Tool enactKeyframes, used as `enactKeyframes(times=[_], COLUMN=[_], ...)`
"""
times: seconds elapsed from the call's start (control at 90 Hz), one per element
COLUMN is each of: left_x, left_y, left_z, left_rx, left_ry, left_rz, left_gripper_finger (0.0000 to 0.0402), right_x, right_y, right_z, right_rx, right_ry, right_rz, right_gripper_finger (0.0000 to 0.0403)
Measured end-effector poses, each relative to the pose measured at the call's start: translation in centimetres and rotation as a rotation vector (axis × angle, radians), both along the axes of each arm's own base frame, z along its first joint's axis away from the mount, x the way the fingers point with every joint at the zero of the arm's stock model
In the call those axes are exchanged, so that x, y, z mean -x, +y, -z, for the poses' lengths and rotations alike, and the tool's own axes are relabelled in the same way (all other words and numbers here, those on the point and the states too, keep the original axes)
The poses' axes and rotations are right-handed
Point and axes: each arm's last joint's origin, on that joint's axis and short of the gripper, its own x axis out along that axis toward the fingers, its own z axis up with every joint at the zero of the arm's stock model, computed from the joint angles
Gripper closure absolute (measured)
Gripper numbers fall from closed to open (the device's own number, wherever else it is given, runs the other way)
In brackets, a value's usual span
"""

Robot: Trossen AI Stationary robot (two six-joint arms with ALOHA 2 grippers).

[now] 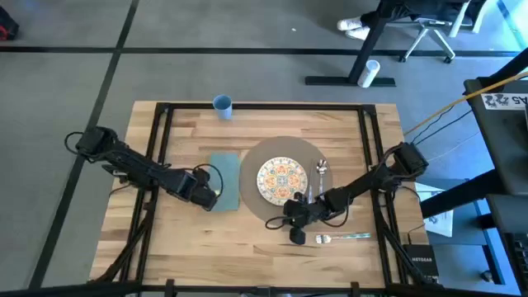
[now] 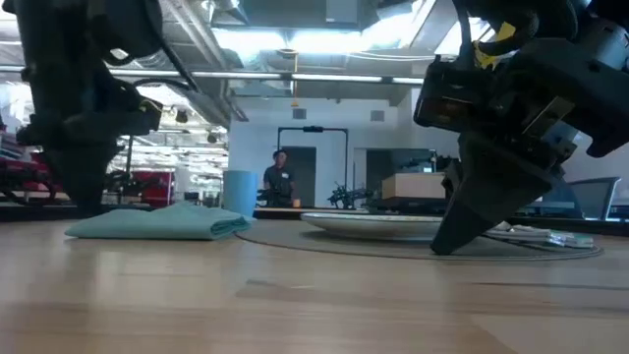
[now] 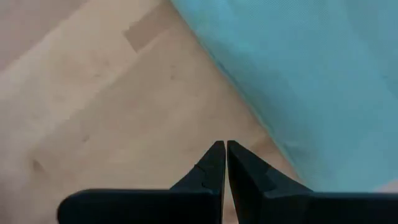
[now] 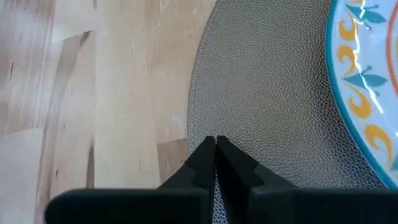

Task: Set table place
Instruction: Adjust the brown mat

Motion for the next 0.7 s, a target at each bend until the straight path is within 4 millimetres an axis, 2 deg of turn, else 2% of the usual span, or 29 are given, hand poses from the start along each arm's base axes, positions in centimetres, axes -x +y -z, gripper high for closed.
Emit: enactKeyframes(times=[0.3,0.578,0.7], left_x=[0.1,-0.3,-0.2], left_y=[-0.7,-2.1,-2.6], left_z=[-0.2,-2.4,-3.4], left_rx=[-0.07,-0.161,-0.205], left_ry=[-0.023,-0.052,-0.052], left_rz=[0.061,0.123,0.132], left_gripper_finger=[0.0402,0.0402,0.0402], right_x=[-0.2,-1.8,-2.1], right_y=[0.2,1.0,1.0], right_z=[-0.3,-3.0,-3.4], right_rx=[-0.008,0.054,0.075], right_ry=[0.003,0.01,0.001], right_rz=[-0.032,-0.127,-0.143], right_gripper_finger=[0.0403,0.0403,0.0403])
